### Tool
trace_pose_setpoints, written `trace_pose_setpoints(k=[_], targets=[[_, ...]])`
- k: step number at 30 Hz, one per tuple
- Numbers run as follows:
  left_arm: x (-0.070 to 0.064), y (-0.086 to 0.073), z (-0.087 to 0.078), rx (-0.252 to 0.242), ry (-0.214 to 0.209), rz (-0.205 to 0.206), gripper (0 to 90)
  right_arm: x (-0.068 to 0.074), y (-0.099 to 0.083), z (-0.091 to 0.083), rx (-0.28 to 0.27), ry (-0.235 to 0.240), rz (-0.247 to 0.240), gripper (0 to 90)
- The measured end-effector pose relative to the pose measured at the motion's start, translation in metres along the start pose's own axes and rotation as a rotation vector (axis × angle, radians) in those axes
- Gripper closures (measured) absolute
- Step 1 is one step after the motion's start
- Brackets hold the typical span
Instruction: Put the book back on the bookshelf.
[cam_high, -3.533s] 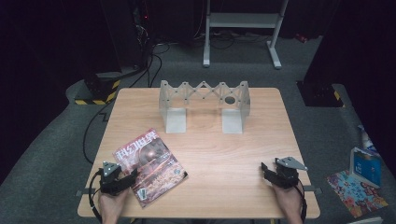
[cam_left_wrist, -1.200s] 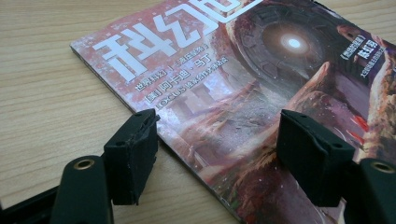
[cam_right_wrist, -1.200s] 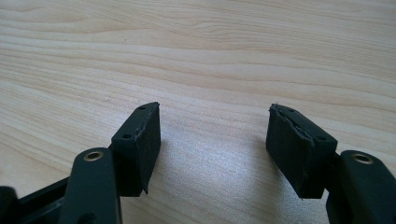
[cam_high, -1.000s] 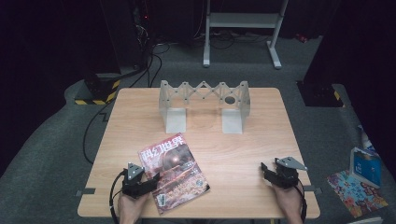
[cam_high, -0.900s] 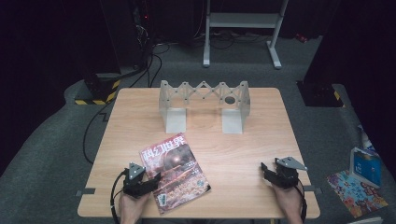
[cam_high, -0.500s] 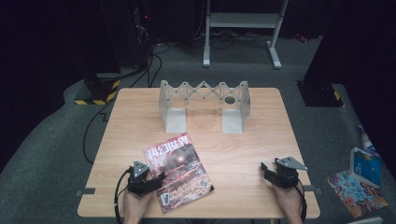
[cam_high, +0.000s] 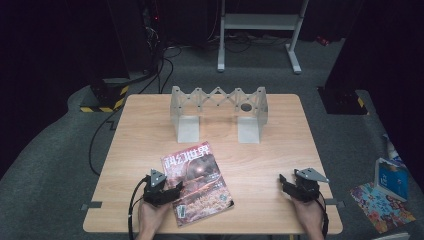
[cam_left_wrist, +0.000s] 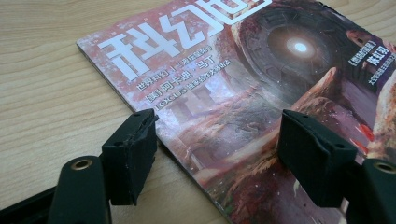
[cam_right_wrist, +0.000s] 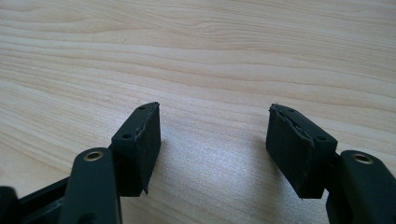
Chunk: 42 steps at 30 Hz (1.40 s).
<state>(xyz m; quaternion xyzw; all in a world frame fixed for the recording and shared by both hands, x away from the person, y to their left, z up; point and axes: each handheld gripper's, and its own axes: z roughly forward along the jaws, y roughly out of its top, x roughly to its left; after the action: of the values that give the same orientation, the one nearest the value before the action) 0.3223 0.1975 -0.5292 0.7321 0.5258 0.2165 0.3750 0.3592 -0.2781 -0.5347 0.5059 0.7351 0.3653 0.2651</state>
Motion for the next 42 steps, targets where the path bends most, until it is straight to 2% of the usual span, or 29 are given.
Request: trace_pose_setpoints(k=[22, 31, 38, 42], targets=[[-0.015, 0.012, 0.016, 0.004, -0.016, 0.014, 27.8, 0.0, 0.0, 0.0, -0.001, 0.001, -0.001, 35.5], [-0.025, 0.019, 0.024, 0.012, -0.024, 0.038, 27.8, 0.0, 0.0, 0.0, -0.001, 0.002, -0.002, 35.5], [-0.033, 0.022, 0.03, 0.003, -0.033, 0.041, 27.2, 0.0, 0.0, 0.0, -0.001, 0.002, -0.002, 35.5], [-0.038, 0.026, 0.033, 0.014, -0.034, 0.065, 27.4, 0.0, 0.0, 0.0, -0.002, 0.003, -0.002, 35.5]])
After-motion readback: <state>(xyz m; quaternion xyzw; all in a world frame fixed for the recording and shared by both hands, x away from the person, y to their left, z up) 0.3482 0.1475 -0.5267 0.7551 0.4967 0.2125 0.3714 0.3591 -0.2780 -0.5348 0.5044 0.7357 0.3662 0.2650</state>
